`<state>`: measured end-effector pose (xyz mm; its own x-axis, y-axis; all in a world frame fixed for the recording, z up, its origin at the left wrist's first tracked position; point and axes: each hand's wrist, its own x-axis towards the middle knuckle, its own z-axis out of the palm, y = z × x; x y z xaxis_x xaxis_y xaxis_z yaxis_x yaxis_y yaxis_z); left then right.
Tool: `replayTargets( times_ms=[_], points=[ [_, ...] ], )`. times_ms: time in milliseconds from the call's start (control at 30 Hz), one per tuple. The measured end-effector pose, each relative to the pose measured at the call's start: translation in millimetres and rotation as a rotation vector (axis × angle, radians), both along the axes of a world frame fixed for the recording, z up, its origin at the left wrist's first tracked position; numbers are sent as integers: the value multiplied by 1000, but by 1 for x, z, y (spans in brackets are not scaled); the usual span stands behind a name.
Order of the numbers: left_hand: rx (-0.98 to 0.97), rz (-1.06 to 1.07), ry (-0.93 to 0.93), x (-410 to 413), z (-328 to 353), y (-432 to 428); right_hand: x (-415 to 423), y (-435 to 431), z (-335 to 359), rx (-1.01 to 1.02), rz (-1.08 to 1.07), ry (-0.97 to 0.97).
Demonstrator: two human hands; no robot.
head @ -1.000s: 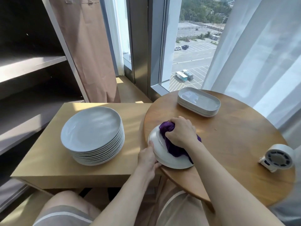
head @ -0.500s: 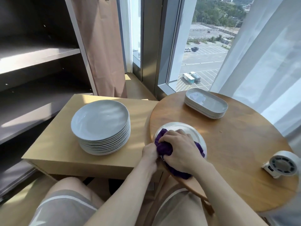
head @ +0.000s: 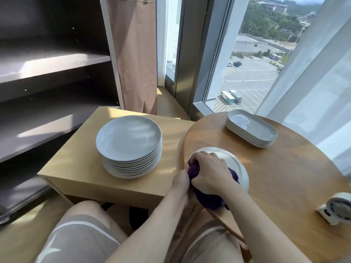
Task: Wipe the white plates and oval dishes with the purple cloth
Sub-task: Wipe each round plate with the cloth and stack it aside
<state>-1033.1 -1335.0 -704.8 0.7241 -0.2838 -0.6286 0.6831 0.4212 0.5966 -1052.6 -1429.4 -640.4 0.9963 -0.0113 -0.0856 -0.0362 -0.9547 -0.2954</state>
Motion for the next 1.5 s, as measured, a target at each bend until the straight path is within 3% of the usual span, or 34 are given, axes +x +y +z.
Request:
replayTargets(
  times_ms=[367,533,700,1033,1267,1500],
  points=[
    [-98,-79,-143,-9,-18,11,64,1,12,-140,-98,144],
    [-141,-128,-197,-12,-18,9,91,-11,20,-16,-192,301],
    [-94,-122,-183,-14,-20,8,112,-29,23,73,-278,311],
    [-165,-95,-164,-17,-15,10,114,-88,18,316,-481,212],
    [-167,-69,-153,-18,-16,6,62,-141,-1,621,-667,-20],
    [-154,-64,-140,-14,-13,5,-3,-154,-23,719,-768,-203]
  ],
)
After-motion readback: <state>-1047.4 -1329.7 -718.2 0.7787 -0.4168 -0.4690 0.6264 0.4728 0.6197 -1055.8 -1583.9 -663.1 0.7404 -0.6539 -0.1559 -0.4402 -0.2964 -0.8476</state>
